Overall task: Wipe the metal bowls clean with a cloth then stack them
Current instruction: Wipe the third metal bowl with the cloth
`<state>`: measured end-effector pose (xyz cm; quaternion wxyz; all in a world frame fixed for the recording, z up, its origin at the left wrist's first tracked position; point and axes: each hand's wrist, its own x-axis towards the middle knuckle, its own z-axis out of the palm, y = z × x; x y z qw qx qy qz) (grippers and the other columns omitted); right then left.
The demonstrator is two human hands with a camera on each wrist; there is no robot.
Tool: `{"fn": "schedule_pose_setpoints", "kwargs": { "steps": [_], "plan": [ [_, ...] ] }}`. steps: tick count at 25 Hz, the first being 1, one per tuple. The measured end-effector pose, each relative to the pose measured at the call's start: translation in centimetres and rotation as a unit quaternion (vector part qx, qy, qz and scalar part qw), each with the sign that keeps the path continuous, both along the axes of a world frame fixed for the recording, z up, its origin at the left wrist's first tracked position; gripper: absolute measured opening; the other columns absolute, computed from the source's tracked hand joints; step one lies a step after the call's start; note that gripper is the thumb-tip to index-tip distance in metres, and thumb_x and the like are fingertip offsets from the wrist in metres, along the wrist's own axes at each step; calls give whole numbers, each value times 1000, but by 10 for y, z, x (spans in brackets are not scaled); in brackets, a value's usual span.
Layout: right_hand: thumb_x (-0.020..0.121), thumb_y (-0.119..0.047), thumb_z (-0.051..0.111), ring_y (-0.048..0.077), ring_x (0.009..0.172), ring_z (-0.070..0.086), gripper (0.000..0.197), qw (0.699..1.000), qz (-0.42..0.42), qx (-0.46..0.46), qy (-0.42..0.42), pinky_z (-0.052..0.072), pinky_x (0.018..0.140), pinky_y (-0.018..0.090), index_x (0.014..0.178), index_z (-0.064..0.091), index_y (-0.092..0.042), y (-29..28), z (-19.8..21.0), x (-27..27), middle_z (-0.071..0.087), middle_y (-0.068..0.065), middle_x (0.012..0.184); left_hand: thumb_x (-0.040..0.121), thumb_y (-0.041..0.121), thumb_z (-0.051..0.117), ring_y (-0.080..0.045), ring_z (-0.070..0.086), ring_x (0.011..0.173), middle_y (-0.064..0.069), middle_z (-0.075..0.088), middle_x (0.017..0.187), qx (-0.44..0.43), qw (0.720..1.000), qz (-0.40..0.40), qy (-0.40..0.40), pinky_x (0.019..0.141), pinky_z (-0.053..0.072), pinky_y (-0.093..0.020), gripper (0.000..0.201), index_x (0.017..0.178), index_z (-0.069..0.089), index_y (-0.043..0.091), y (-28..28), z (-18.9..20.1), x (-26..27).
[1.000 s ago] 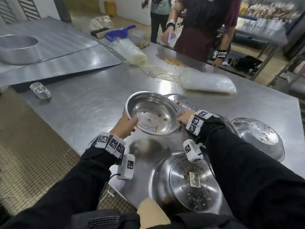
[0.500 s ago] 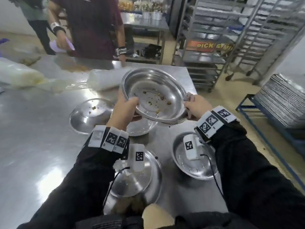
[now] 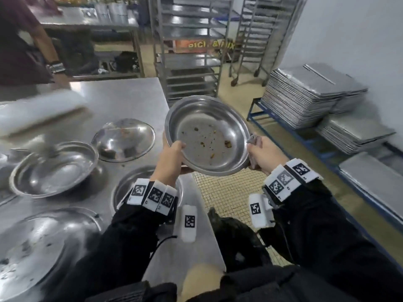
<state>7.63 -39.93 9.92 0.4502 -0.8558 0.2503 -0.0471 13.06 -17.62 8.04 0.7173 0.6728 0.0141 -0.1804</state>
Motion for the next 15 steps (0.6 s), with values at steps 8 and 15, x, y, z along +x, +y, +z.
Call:
{"fn": "schedule_pose_setpoints", "kwargs": {
  "steps": [8,15],
  "plan": [
    [93,-19,56,9,75,57,16,993,29,-110,11,36,50,5,105,61,-8,-112,-47,-32,63,7,99,83,75,32,-31,59,113,-10,58,130,84,995,-38,-47,90,53,-47,79,143,38,24,-106,-45,-14],
    [84,-14,67,16,99,55,34,955,180,-203,-120,43,88,26,117,60,-12,-121,-59,10,60,4,112,83,75,36,-32,65,103,-16,61,125,143,984,-72,-77,92,52,-51,73,146,25,40,-125,-69,-11]
  ]
}}
